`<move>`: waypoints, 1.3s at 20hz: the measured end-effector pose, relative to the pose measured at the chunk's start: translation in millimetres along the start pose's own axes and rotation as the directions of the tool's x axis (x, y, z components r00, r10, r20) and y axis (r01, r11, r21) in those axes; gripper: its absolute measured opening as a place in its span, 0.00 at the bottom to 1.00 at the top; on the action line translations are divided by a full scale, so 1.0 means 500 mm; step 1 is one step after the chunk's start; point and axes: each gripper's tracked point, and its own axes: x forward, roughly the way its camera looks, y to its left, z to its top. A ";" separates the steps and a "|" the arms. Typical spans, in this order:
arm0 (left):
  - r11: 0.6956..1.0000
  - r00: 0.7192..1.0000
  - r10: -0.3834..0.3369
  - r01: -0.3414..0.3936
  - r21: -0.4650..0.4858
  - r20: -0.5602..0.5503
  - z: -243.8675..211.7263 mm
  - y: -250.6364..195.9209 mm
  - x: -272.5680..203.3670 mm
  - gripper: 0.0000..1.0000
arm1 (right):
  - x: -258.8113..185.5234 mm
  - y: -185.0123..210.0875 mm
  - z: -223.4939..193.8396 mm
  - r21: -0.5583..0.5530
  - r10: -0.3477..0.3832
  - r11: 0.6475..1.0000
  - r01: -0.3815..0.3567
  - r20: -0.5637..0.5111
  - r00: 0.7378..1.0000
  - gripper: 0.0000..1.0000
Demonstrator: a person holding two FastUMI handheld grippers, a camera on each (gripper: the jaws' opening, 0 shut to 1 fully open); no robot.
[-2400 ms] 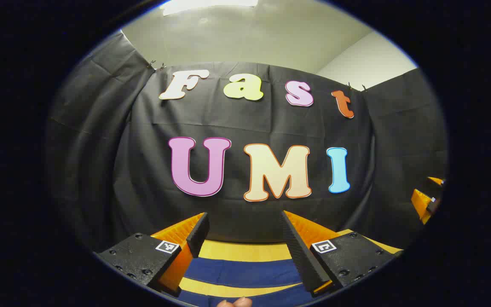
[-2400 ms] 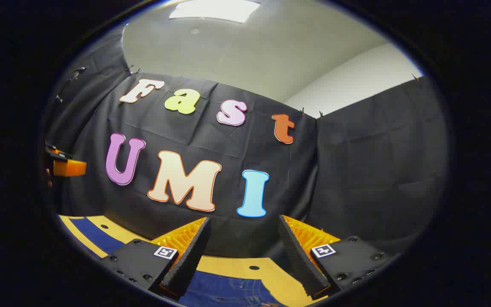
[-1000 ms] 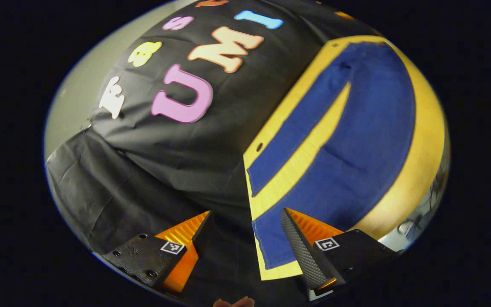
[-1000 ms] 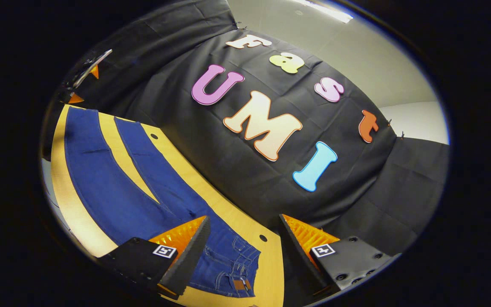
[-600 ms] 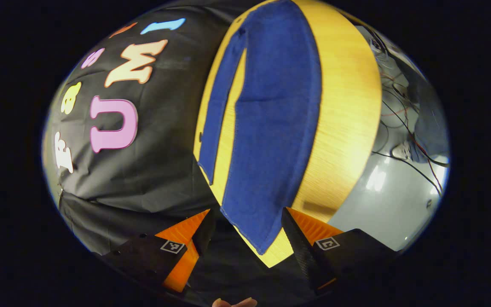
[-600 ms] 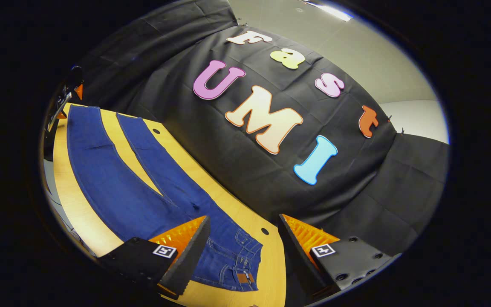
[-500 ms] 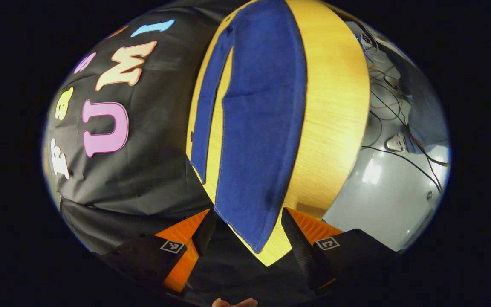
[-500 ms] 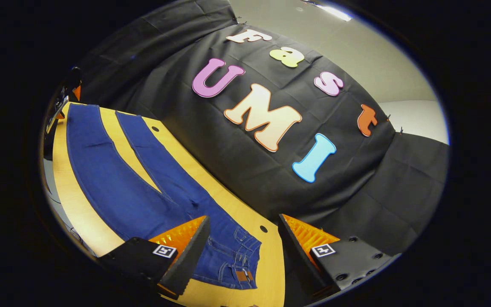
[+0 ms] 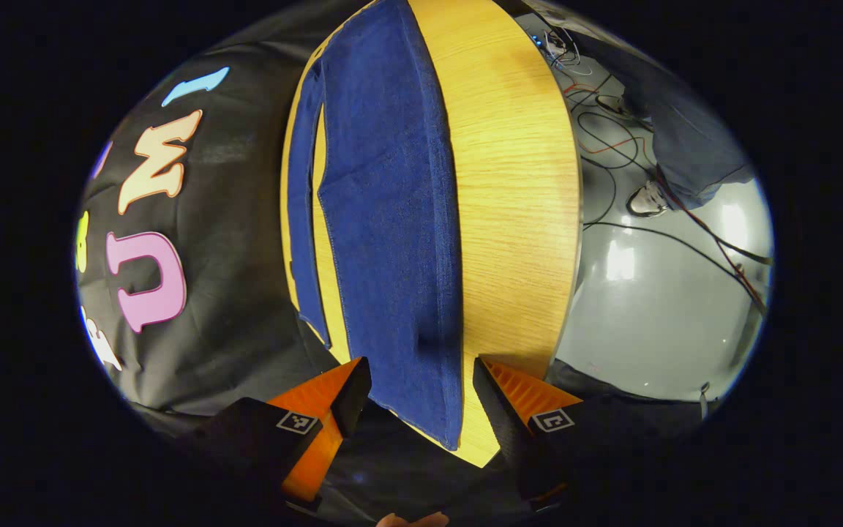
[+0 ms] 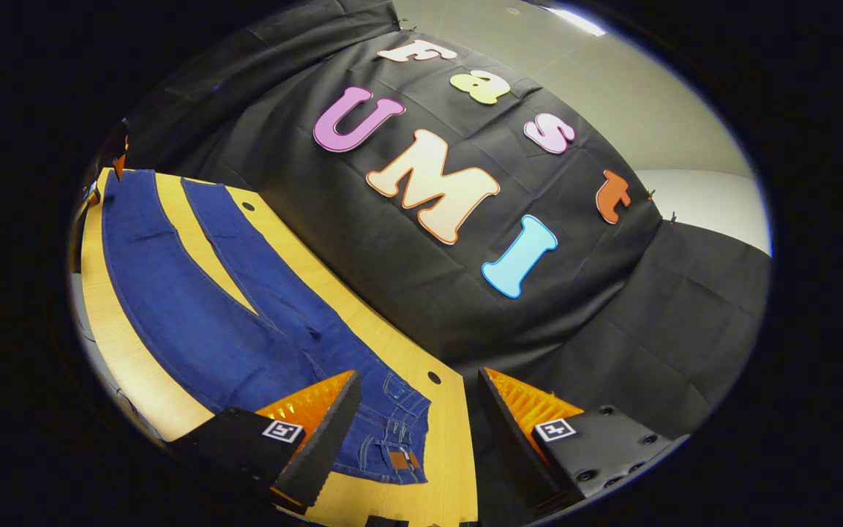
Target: Grasp the waist and the cuffs of the jeans and fold them to make the two legs overlap; first hold the waist and fold one-third of the jeans toward the cuffs, then hold the cuffs and fold the remaining one-third in the same direction to finish folding.
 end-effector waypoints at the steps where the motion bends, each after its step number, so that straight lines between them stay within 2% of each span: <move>1: 1.000 1.000 -0.002 0.002 0.010 -0.002 -0.002 0.008 0.007 0.90 | -0.001 -0.001 0.000 0.003 -0.003 1.000 0.003 -0.007 1.000 0.99; 10: 0.997 0.999 0.032 -0.032 0.064 -0.003 0.015 0.053 0.045 0.90 | -0.017 0.028 -0.020 0.011 -0.015 1.000 0.016 -0.053 0.998 0.99; 12: 1.000 1.000 0.004 -0.004 0.025 -0.012 0.009 0.058 0.057 0.90 | -0.017 0.032 -0.028 0.011 -0.015 1.000 0.016 -0.062 0.998 0.99; 13: 0.998 0.998 -0.062 0.061 -0.023 -0.009 0.006 0.032 0.067 0.88 | -0.018 0.032 -0.033 0.006 -0.014 1.000 0.014 -0.068 0.998 0.99; 14: 0.995 0.997 -0.082 0.082 -0.058 -0.007 0.001 0.006 0.073 0.78 | -0.019 0.032 -0.044 -0.003 -0.010 1.000 0.010 -0.076 0.997 0.99; 15: 0.998 0.999 -0.030 0.029 -0.049 -0.020 0.007 0.005 0.080 0.45 | -0.020 0.031 -0.056 -0.018 -0.002 1.000 0.000 -0.085 0.996 0.99; 16: 1.000 0.999 0.024 -0.023 0.014 -0.037 0.011 0.013 0.073 0.13 | -0.024 0.031 -0.069 -0.040 0.009 0.999 -0.013 -0.095 0.995 0.99; 17: 0.995 0.996 0.069 -0.064 0.070 -0.062 0.015 0.021 0.065 0.11 | -0.026 0.028 -0.081 -0.067 0.017 0.997 -0.024 -0.108 0.994 1.00; 18: 0.992 0.990 0.098 -0.089 0.088 -0.097 0.017 0.021 0.061 0.10 | -0.030 0.027 -0.101 -0.093 0.034 0.995 -0.046 -0.122 0.992 0.99; 20: 0.994 0.989 0.103 -0.098 0.052 -0.102 0.004 0.018 0.068 0.03 | -0.035 0.031 -0.148 -0.158 0.076 0.982 -0.102 -0.161 0.984 0.99; 22: 0.994 0.988 0.109 -0.110 -0.007 -0.114 0.003 0.012 0.072 0.02 | -0.037 0.040 -0.206 -0.231 0.126 0.958 -0.172 -0.201 0.972 0.99; 24: 0.995 0.988 0.091 -0.094 -0.016 -0.122 0.012 0.011 0.071 0.00 | -0.032 0.057 -0.271 -0.315 0.187 0.912 -0.261 -0.246 0.951 1.00; 26: 0.997 0.991 0.055 -0.061 -0.047 -0.125 0.011 0.012 0.069 0.00 | -0.030 0.080 -0.325 -0.417 0.253 0.836 -0.356 -0.284 0.925 0.99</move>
